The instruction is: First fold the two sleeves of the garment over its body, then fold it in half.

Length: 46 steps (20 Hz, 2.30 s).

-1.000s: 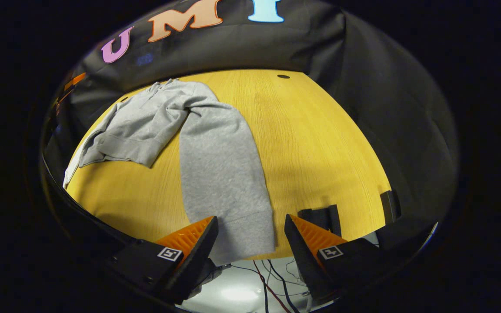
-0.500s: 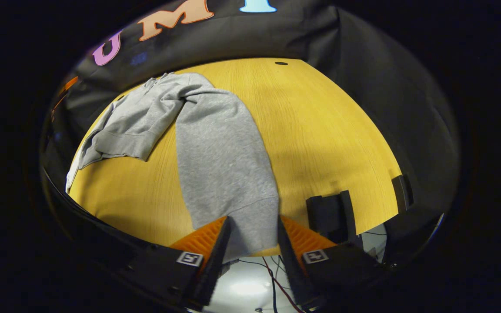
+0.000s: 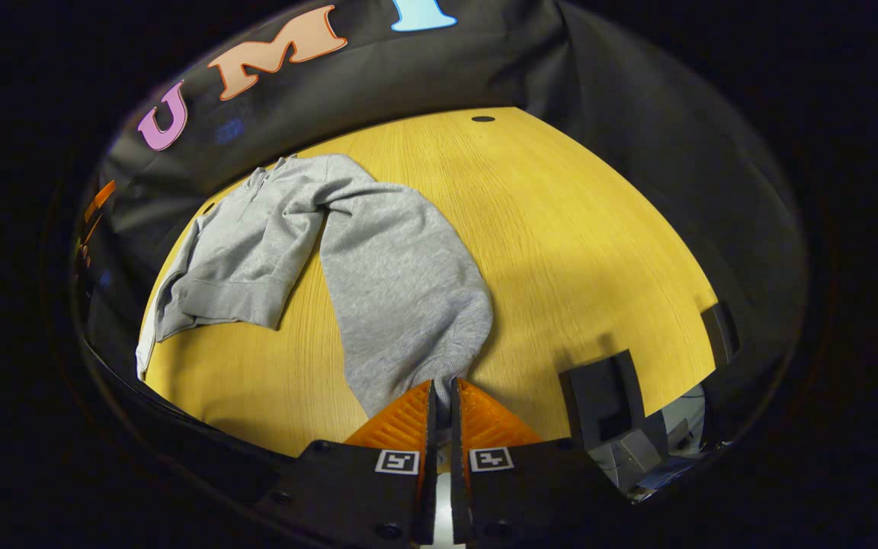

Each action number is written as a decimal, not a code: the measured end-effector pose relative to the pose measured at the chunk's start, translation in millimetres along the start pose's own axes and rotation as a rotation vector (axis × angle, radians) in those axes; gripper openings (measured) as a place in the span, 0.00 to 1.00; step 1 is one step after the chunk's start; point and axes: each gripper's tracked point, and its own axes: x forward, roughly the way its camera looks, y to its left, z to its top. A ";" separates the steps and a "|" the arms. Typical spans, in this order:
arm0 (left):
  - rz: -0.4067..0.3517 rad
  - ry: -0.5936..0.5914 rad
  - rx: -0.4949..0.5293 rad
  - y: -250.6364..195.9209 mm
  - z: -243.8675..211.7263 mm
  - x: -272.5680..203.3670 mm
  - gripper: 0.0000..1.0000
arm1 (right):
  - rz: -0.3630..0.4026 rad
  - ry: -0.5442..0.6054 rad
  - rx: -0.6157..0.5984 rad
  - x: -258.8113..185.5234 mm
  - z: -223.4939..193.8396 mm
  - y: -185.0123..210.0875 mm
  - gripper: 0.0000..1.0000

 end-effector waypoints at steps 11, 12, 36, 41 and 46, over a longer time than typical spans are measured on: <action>0.069 -0.010 -0.010 32.2 0.8 -8.2 0.97 | 0.158 -0.217 0.086 -15.4 135.5 57.4 0.10; 0.078 -0.011 -0.011 35.9 1.6 -9.9 0.97 | 0.179 -0.235 0.084 -15.8 148.3 68.4 0.10; 0.368 0.062 -0.001 173.5 -27.9 -84.3 0.98 | 0.579 -0.268 -0.127 32.4 263.7 369.3 0.10; 0.410 0.077 0.011 195.1 -35.3 -100.9 0.97 | 0.623 -0.204 -0.175 56.9 255.0 425.8 0.10; 0.459 0.099 0.007 217.6 -44.8 -120.4 0.99 | 0.686 -0.109 -0.199 80.3 230.3 488.5 0.09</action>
